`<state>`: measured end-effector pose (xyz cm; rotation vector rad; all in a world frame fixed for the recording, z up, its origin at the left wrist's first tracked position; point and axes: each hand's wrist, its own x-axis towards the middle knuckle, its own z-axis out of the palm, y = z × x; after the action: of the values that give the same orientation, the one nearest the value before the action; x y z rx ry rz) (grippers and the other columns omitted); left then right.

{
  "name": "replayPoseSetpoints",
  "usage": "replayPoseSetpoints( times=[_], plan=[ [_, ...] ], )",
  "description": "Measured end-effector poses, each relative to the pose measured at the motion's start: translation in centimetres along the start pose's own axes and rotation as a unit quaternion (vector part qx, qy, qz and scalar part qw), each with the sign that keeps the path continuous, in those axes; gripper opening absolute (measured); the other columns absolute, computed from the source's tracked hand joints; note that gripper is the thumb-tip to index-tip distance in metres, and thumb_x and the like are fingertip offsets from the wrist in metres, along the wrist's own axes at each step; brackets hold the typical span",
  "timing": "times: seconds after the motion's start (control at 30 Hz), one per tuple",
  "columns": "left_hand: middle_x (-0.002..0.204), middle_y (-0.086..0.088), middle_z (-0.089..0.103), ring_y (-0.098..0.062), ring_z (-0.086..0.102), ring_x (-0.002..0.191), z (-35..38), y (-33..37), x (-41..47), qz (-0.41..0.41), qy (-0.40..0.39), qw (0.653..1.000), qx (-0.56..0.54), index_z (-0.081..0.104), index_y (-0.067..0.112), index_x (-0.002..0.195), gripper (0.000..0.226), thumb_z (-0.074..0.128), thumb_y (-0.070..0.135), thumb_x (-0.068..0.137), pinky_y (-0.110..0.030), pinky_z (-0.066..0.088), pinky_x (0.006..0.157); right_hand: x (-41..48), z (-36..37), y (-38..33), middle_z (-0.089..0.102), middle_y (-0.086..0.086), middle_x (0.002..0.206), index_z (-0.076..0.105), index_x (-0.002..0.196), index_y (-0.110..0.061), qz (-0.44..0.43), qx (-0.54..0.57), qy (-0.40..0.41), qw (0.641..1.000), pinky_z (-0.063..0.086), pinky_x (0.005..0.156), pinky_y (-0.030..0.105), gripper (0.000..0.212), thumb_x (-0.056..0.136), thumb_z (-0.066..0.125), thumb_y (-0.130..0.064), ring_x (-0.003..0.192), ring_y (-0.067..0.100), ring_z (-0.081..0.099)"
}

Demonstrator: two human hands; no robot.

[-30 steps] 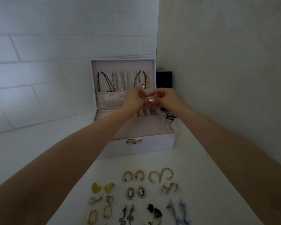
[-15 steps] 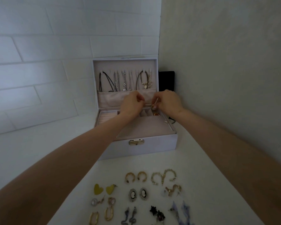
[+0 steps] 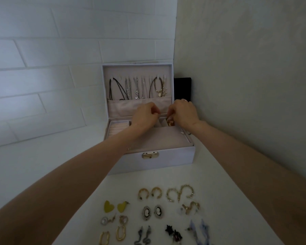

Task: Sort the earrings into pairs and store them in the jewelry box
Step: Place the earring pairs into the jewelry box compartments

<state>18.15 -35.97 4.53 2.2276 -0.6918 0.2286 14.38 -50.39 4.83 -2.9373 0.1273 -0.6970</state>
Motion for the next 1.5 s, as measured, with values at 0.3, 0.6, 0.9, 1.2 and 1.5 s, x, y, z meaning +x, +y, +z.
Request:
replayPoseSetpoints(
  times=[0.3, 0.6, 0.9, 1.2, 1.5],
  plan=[
    [0.107, -0.014, 0.051, -0.030, 0.041, 0.106, 0.3, 0.9, -1.1, 0.103, -0.088, 0.979, 0.154, 0.069, 0.024, 0.106, 0.044, 0.040, 0.000, 0.085, -0.031, 0.032, 0.089, -0.2, 0.4, 0.1, 0.052, 0.015, 0.112, 0.071, 0.100, -0.014, 0.031, 0.017, -0.019, 0.999, 0.039, 0.080, 0.035, 0.018, 0.084, 0.065, -0.020, 0.105, 0.032, 0.050],
    [0.107, -0.013, 0.051, -0.029, 0.041, 0.105, -0.5, 1.2, -1.4, 0.132, -0.078, 0.970, 0.187, 0.067, 0.022, 0.110, 0.039, 0.042, 0.003, 0.087, -0.032, 0.032, 0.086, -1.3, 0.1, 1.0, 0.058, 0.006, 0.097, 0.072, 0.088, -0.022, 0.060, 0.151, 0.011, 0.987, 0.043, 0.072, 0.029, 0.013, 0.082, 0.062, -0.016, 0.086, 0.018, 0.055],
    [0.105, -0.012, 0.051, -0.027, 0.039, 0.108, -1.8, 0.5, -2.7, 0.104, -0.050, 0.979, 0.169, 0.067, 0.015, 0.106, 0.031, 0.047, 0.003, 0.085, -0.027, 0.030, 0.085, -2.1, 0.9, 0.5, 0.057, 0.008, 0.105, 0.067, 0.098, -0.012, 0.089, 0.062, -0.037, 0.993, 0.037, 0.080, 0.032, 0.028, 0.080, 0.060, -0.032, 0.103, 0.027, 0.051],
    [0.120, -0.019, 0.047, -0.034, 0.046, 0.110, -5.4, -0.8, -5.5, -0.015, 0.056, 0.962, 0.266, 0.049, 0.003, 0.117, 0.033, 0.051, 0.016, 0.088, -0.041, 0.041, 0.086, -5.1, -1.3, 0.7, 0.061, 0.009, 0.113, 0.065, 0.105, -0.015, 0.137, 0.114, 0.006, 0.984, 0.041, 0.075, 0.029, 0.024, 0.084, 0.055, -0.020, 0.103, 0.027, 0.058],
    [0.133, -0.018, 0.041, -0.034, 0.045, 0.120, -7.5, -2.9, -8.3, -0.204, -0.008, 0.916, 0.347, 0.032, 0.003, 0.128, 0.044, 0.046, 0.015, 0.088, -0.039, 0.035, 0.097, -7.9, -3.1, 0.3, 0.061, 0.007, 0.071, 0.065, 0.092, -0.004, 0.193, 0.100, -0.109, 0.970, 0.040, 0.059, 0.025, 0.027, 0.087, 0.051, -0.026, 0.075, 0.025, 0.061]
  ],
)
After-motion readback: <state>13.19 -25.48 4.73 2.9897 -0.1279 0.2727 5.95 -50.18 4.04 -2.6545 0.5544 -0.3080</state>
